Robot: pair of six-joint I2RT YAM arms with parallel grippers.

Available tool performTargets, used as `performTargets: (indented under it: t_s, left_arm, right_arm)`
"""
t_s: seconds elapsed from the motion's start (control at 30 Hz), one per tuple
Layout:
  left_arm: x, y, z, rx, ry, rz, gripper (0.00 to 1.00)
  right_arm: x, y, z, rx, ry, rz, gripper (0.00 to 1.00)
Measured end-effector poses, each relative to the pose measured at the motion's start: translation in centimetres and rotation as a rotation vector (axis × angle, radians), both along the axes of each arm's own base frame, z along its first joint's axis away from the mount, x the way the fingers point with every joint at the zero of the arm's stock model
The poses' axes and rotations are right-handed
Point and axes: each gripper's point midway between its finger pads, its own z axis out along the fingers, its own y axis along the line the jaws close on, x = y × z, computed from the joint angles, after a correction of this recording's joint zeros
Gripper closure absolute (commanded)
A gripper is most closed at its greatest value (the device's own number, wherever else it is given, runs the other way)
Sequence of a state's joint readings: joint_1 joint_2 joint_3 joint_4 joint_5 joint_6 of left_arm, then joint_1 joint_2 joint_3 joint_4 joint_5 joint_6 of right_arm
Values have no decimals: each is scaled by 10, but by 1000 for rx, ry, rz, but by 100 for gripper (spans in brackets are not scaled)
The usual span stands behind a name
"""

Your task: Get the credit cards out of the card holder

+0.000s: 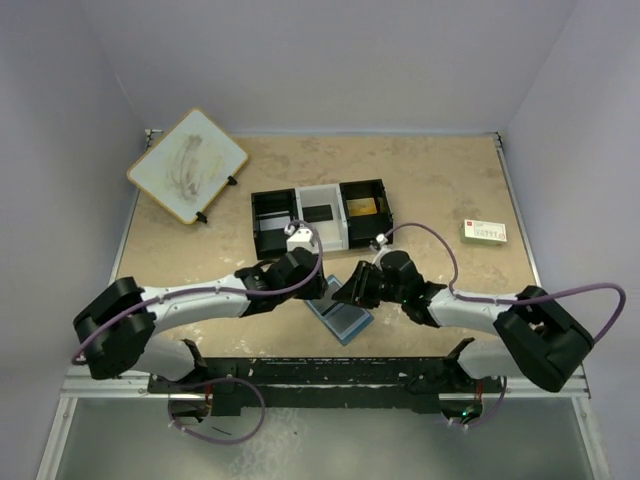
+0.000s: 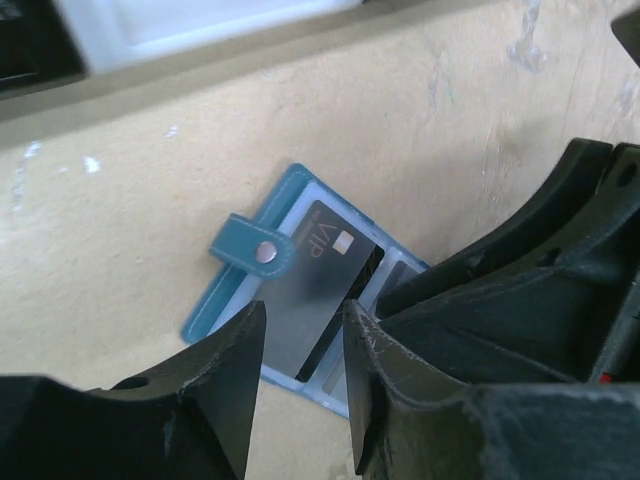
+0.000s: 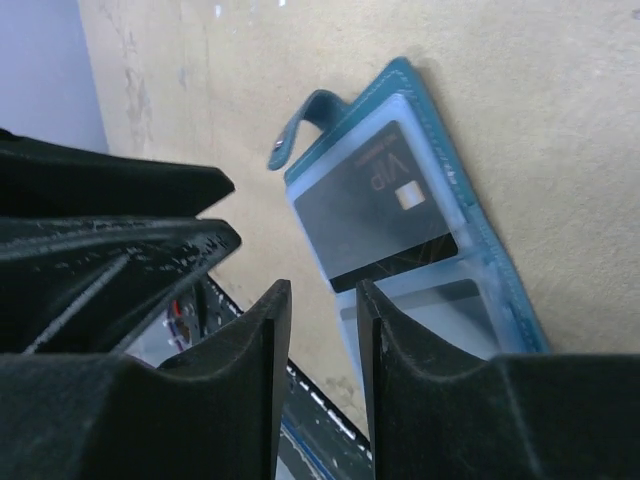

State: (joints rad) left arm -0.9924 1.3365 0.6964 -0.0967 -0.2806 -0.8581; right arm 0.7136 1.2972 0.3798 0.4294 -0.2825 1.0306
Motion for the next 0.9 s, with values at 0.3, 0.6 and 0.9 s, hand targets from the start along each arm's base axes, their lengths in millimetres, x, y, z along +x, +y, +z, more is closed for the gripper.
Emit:
performTargets:
  t_s: [0.3, 0.6, 0.9]
  left_arm:
    - [-12, -23, -34, 68, 85, -168, 72]
    - [5, -9, -55, 218, 62, -119, 75]
    - [14, 1, -59, 268, 34, -69, 80]
  right_arm:
    - [-5, -3, -34, 49, 115, -90, 67]
    - [-1, 3, -37, 142, 157, -149, 64]
    - [6, -3, -37, 136, 163, -228, 73]
